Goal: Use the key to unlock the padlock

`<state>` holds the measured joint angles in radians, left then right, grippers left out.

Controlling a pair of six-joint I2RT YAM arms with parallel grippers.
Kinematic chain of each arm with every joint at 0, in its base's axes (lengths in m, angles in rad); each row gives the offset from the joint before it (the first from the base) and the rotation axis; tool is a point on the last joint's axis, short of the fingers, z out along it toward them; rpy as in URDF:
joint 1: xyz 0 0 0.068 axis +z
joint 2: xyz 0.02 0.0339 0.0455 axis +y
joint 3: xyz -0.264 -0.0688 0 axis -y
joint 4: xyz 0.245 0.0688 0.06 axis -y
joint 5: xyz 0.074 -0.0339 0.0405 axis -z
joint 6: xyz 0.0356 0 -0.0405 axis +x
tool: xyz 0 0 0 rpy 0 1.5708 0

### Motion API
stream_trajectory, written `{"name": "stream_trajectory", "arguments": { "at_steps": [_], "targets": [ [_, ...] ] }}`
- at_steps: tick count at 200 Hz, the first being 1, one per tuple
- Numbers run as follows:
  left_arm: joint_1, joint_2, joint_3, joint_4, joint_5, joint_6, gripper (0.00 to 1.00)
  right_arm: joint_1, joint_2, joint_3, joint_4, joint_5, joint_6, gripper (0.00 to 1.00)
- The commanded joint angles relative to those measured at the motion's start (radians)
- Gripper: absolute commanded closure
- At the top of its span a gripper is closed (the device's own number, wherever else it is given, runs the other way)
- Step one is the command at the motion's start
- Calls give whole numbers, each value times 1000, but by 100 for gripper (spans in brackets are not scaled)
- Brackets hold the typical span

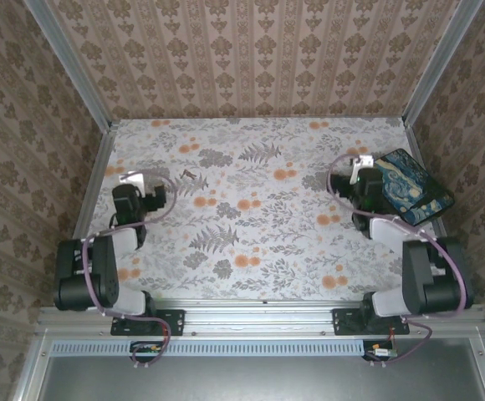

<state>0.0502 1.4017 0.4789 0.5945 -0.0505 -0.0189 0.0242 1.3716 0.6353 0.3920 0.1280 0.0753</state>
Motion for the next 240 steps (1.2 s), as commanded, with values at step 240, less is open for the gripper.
{"name": "stream_trajectory", "arguments": {
  "at_steps": [240],
  "targets": [
    [-357,-86,439,-782,-35,-167,0,-590,477,703,-808,-138,106,0]
  ]
}}
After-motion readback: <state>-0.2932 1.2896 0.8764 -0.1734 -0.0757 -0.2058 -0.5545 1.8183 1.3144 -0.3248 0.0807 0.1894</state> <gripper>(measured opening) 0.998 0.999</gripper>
